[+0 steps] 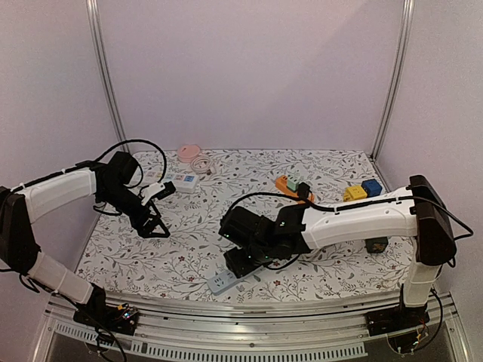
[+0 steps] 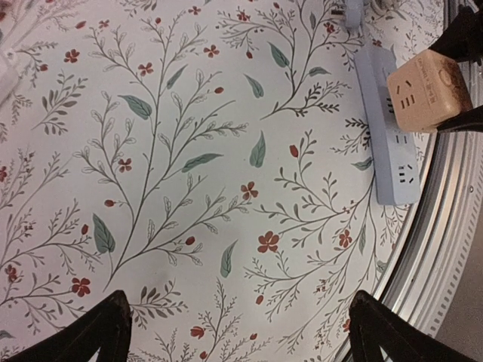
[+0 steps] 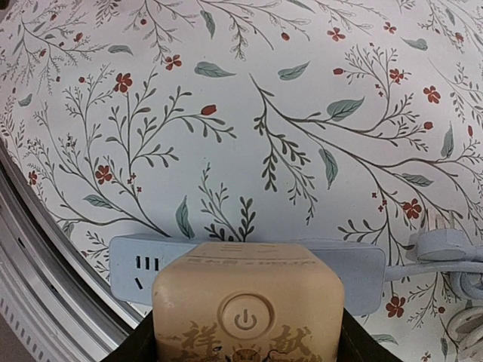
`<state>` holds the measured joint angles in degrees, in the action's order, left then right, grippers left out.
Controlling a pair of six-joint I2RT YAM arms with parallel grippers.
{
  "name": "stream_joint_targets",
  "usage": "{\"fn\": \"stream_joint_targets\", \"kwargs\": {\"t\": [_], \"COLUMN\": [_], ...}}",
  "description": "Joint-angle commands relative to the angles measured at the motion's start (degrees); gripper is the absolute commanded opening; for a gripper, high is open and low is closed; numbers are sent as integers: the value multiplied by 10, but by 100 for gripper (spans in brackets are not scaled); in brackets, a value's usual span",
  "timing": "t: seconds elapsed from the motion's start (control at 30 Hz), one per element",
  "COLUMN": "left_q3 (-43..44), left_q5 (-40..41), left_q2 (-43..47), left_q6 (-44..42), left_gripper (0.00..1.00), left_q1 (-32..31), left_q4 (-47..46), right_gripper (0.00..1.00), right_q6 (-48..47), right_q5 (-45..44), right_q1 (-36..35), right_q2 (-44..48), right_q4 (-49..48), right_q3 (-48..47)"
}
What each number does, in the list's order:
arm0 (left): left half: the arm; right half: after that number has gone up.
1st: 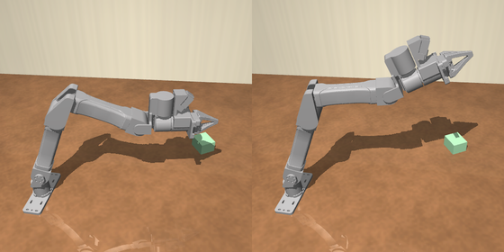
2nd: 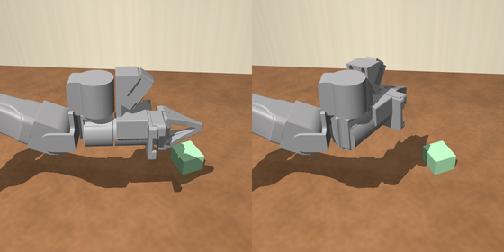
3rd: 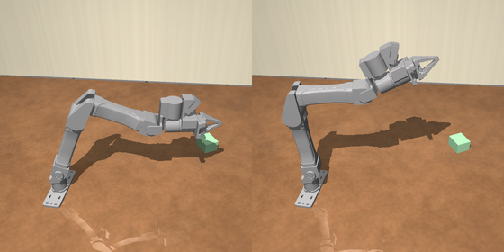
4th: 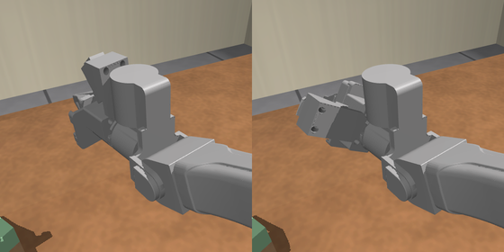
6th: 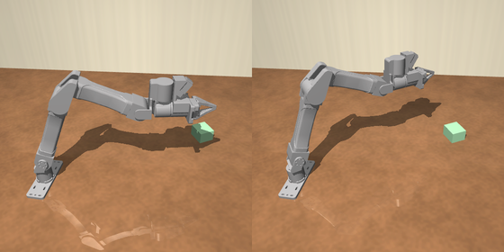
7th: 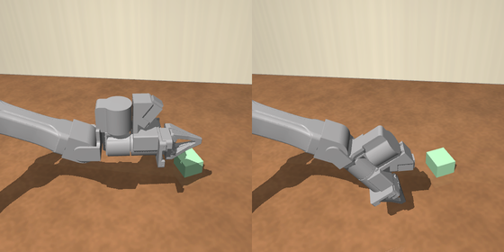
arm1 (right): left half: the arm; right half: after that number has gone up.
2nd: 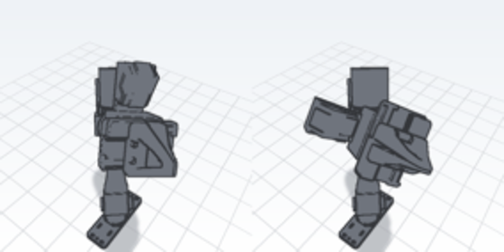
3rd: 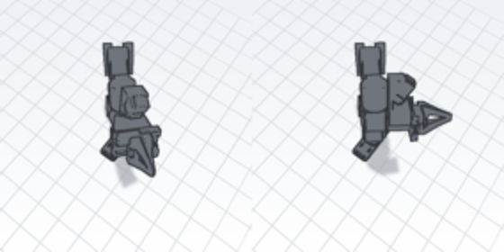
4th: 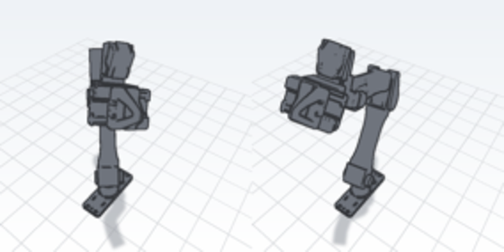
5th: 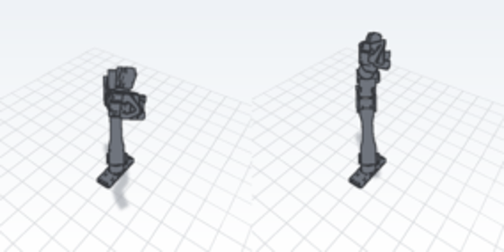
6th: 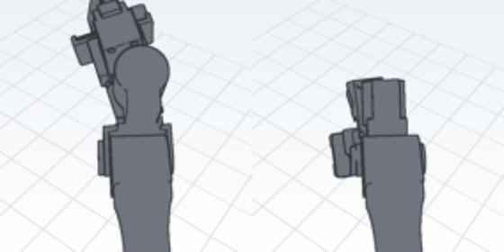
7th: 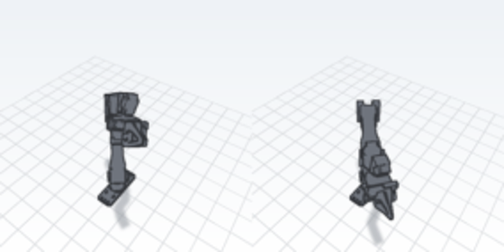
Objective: Insert the plug
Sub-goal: Insert the plug into the socket.
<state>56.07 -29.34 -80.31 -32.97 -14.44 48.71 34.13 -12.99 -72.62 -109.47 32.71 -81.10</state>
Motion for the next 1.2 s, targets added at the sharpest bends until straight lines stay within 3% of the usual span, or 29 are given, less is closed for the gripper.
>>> {"fn": "stream_joint_targets", "kwargs": {"t": [0.0,0.33,1.17], "left_q3": [-4,-4,-4], "left_q5": [-3,-1,-1], "left_q2": [-7,-8,-10], "left_q6": [0,-1,-2], "left_gripper": [100,100,99], "left_q1": [9,9,10], "left_q4": [-6,-5,-5], "right_gripper": [0,0,0], "right_q6": [-10,-21,-4], "right_q5": [-14,-24,-16], "right_q1": [-3,-4,-4], "right_q2": [19,46,-14], "right_q4": [29,20,26], "right_q3": [0,-6,23]}}
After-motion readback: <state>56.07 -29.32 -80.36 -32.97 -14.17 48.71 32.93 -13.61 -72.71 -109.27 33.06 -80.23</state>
